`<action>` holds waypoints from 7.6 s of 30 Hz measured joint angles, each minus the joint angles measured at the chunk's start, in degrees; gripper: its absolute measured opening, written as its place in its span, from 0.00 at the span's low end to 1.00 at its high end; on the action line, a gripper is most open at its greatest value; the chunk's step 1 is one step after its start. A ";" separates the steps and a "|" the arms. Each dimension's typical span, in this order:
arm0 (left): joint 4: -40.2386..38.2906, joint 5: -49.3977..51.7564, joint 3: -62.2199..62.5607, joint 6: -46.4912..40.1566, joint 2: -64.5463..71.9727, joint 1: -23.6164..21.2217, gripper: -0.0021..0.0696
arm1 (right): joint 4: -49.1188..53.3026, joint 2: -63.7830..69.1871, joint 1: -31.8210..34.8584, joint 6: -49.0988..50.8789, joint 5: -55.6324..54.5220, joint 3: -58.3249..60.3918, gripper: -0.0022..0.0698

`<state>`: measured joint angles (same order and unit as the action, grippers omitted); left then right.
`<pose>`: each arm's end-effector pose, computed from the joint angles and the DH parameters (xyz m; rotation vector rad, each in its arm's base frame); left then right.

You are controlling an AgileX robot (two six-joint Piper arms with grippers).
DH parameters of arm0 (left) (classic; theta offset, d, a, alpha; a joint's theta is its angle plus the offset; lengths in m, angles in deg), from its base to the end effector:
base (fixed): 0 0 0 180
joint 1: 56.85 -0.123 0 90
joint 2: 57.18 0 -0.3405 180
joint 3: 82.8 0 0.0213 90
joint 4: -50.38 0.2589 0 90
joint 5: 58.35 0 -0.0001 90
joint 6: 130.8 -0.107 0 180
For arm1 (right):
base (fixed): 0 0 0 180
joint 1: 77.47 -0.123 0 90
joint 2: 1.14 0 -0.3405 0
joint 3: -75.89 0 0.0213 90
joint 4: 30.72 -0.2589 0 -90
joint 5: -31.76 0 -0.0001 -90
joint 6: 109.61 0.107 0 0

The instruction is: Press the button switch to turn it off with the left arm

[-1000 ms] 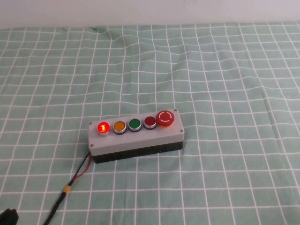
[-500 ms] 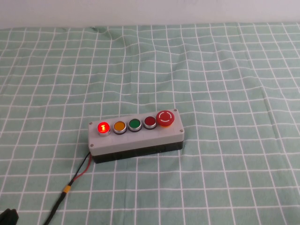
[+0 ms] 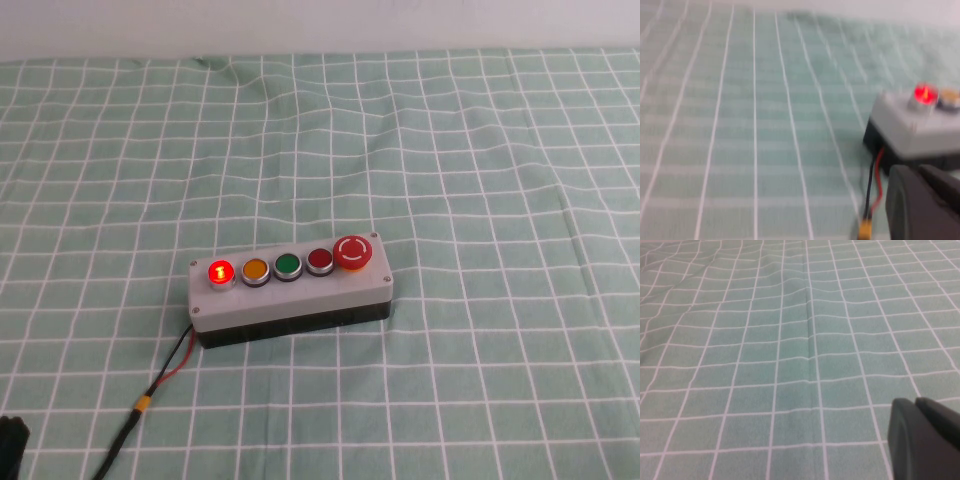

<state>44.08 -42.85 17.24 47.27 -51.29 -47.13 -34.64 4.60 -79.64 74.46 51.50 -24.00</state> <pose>0.0220 -0.0070 0.1769 0.1075 1.7683 -0.2012 0.0208 0.0033 0.1683 0.0738 1.8430 0.1425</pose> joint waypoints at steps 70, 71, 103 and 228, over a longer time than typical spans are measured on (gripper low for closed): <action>-8.38 12.94 46.85 -2.82 27.17 0.00 0.03 | 0.00 0.00 0.00 0.00 0.00 0.00 0.01; -9.50 13.85 47.16 -5.16 28.27 0.00 0.03 | 0.00 0.00 0.00 0.00 0.00 0.00 0.01; -8.91 42.03 75.60 -13.24 84.17 9.04 0.03 | 0.00 0.00 0.00 0.00 0.00 0.00 0.01; 1.99 15.45 30.70 -9.20 12.70 5.02 0.03 | 0.00 0.00 0.00 0.00 0.00 0.00 0.01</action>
<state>46.07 -27.40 47.94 38.07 -38.59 -42.10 -34.64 4.60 -79.64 74.46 51.50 -24.00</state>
